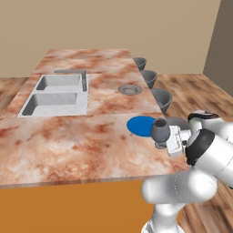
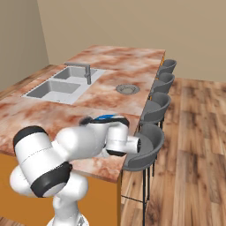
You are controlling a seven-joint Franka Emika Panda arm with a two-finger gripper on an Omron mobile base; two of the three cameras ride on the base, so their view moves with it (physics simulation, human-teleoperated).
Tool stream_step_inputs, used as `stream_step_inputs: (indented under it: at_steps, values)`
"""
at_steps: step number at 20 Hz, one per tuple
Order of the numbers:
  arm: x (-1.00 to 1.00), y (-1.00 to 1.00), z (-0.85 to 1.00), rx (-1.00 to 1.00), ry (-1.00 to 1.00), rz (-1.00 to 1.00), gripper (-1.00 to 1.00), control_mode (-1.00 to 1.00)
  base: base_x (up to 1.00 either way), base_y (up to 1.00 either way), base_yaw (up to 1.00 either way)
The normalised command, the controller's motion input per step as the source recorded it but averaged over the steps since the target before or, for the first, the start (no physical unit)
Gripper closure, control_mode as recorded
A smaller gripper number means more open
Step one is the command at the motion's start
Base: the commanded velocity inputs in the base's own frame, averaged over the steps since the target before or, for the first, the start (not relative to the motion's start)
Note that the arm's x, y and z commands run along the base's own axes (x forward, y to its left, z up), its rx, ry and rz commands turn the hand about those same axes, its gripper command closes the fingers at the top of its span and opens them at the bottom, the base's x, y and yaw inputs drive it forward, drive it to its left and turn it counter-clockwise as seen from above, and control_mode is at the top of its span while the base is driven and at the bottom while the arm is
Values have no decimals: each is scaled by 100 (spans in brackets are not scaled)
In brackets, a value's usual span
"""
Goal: Retrieve the wine glasses from the counter and place one next to each plate.
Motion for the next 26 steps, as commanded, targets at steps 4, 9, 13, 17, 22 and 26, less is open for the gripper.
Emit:
stream_step_inputs:
  at_steps: [4, 9, 13, 17, 22, 26]
  values:
    - [24, 0, -12, 0, 0, 5, 100, -100, 0, 0, 0]
    - [23, 0, -11, 0, 0, 5, 100, -100, 0, 0, 0]
    - [23, 0, -11, 0, 0, 4, 100, -100, 0, 0, 0]
    - [22, 0, -11, 0, 0, 2, 100, -100, 0, 0, 0]
    - [22, 0, -9, 0, 0, 0, 100, -100, 0, 0, 0]
    - [18, 0, -6, 0, 0, -7, 100, -100, 0, 0, 0]
